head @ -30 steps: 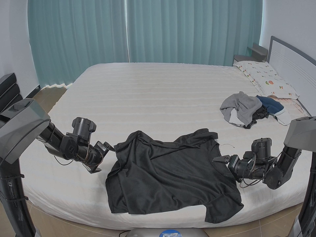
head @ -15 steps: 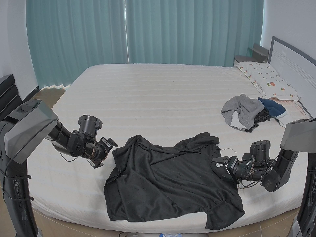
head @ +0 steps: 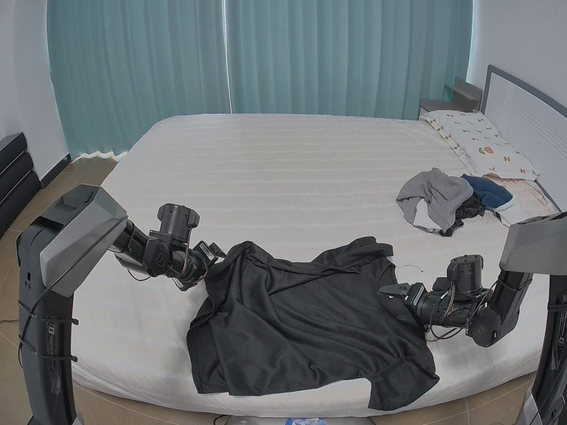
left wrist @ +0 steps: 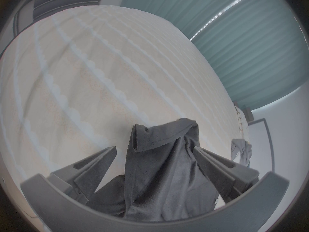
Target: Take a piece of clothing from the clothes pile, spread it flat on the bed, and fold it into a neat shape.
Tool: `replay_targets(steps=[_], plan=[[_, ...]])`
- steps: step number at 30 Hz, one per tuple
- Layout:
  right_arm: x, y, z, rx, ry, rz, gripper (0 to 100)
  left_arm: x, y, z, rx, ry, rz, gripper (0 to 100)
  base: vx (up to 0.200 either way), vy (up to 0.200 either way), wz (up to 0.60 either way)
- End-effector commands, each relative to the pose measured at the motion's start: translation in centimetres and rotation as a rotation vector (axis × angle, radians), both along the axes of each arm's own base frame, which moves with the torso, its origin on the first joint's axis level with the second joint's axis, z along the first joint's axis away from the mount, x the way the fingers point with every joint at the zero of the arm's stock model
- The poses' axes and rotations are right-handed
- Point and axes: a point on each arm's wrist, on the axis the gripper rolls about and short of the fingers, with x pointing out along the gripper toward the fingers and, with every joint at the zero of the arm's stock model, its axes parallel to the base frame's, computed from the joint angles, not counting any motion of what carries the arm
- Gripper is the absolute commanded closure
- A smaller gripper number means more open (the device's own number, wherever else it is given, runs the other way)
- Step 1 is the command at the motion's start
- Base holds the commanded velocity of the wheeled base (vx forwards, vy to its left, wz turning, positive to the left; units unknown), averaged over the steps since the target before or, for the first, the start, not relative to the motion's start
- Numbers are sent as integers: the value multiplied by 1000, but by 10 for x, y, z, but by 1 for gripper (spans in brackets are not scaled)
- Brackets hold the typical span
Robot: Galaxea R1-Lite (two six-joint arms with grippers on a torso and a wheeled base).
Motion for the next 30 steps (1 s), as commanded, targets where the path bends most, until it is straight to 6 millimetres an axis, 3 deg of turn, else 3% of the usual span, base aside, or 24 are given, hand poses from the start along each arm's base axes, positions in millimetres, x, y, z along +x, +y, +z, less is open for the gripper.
replay_targets(steps=[1,7,8,18,27,30], plan=[[0,0,-1,-1,2,0,0,5,-5,-13,17,7,4,0,0,0,0],[0,1,-2,-4,4,1,0,16,-7,-15,23,-11,15,0,0,0,0],[0,1,-2,-4,4,1,0,16,-7,-15,23,-11,15,100,0,0,0],[-1,3,-3,-5,5,7,0,37,0,-12,15,-80,163,100,0,0,0],[0,3,-3,-6,4,8,0,67,38,8,-102,-271,386,100,0,0,0],[0,3,-3,-6,4,8,0,71,38,5,-112,-316,383,100,0,0,0]])
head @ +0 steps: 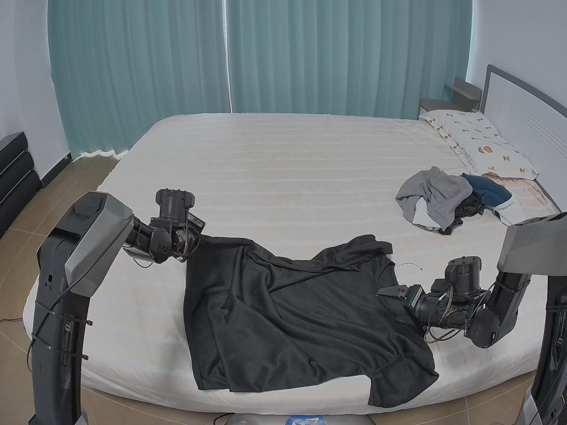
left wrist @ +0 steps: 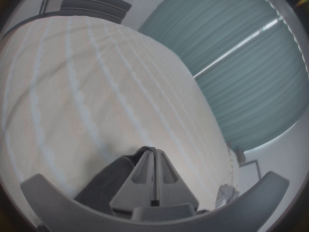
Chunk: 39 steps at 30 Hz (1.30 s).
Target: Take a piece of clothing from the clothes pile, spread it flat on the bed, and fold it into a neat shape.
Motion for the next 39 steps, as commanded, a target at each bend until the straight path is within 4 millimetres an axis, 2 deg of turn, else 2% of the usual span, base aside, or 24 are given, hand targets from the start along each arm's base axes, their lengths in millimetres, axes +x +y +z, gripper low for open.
replay_targets(steps=[1,4,12,17,21,22,29,33,36,39], plan=[[0,0,0,0,1,0,0,6,6,-8,-8,-32,15,100,0,0,0],[0,1,0,0,1,2,0,10,1,-10,-1,-50,14,100,0,0,0],[-1,2,-2,-3,5,6,0,25,6,-7,24,-109,101,100,0,0,0],[0,2,-2,-2,4,6,0,27,12,-1,-1,-148,134,100,0,0,0],[0,2,-2,-3,3,4,0,27,13,-4,0,-146,134,100,0,0,0],[0,2,-2,-3,3,4,0,27,12,-5,1,-139,131,0,0,0,0],[3,1,1,20,-25,-12,0,24,11,-7,0,-121,119,0,0,0,0],[12,4,7,26,-58,-53,0,13,13,-15,13,-37,119,0,0,0,0],[24,13,13,-1,-108,-95,0,-3,16,-2,1,9,115,0,0,0,0],[34,25,14,-38,-107,-108,0,-19,23,19,-106,14,45,0,0,0,0]])
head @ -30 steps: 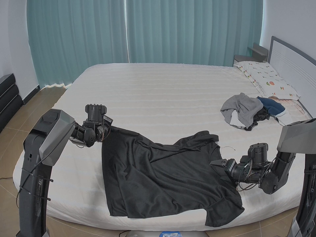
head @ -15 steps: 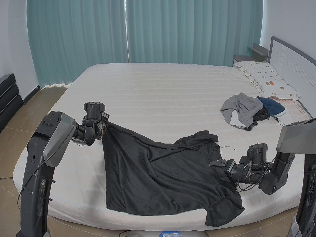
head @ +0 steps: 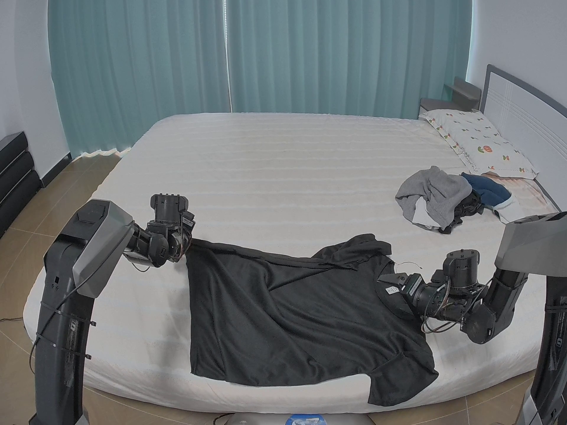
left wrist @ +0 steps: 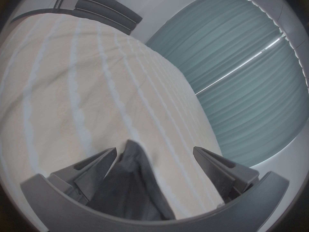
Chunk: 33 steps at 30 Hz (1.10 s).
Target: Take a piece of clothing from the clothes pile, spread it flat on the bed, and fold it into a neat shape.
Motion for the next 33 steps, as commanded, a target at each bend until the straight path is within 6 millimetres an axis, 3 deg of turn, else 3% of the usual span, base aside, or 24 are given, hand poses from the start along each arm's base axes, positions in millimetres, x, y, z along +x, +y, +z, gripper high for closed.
replay_targets(steps=[1,3,7,13,18,25,33], plan=[[19,20,7,-48,-22,-15,0,-24,12,42,-134,-11,-74,0,0,0,0],[22,22,9,-58,-19,-18,0,-25,15,44,-153,-12,-83,0,0,0,0],[49,37,19,-109,-23,-28,0,-26,28,45,-192,-12,-91,0,0,0,0],[72,65,-1,-137,25,11,0,-49,28,46,-242,47,-163,0,0,0,0],[85,72,-14,-185,39,35,0,-67,30,45,-283,85,-227,0,0,0,0],[105,80,-30,-251,64,46,0,-68,29,42,-279,58,-239,0,0,0,0],[130,87,-34,-248,0,9,0,-68,28,42,-277,58,-242,0,0,0,0]])
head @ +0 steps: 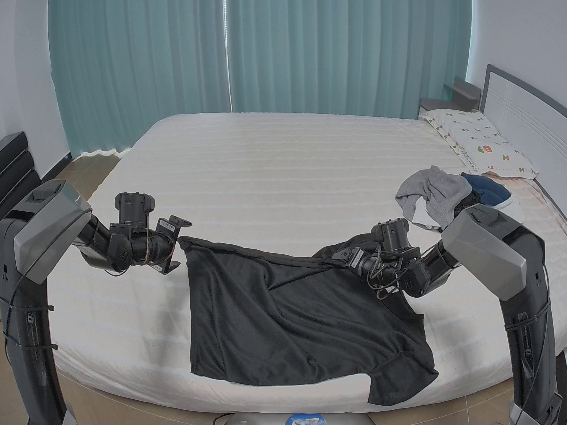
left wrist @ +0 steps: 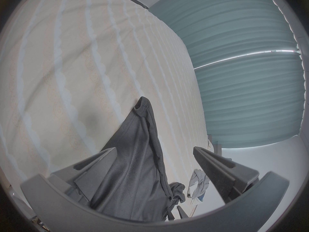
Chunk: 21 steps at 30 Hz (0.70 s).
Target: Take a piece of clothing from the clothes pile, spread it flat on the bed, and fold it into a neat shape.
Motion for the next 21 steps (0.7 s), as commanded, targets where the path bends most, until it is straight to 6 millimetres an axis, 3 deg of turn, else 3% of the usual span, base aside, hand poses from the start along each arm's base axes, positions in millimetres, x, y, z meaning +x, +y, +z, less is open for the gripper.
replay_targets(steps=[1,4,5,17,21], plan=[[14,4,-19,-15,-12,-20,0,-1,0,2,0,-5,-2,0,0,0,0],[18,5,-21,-18,-17,-23,0,-1,-1,2,1,-6,-4,0,0,0,0],[20,6,-22,-18,-15,-23,100,-1,-1,2,1,-6,-4,0,0,0,0],[37,5,3,-75,-143,-63,100,-1,-2,1,3,-5,-5,0,0,0,0],[48,8,20,-66,-217,-62,100,-1,-2,1,25,-9,-15,0,0,0,0]])
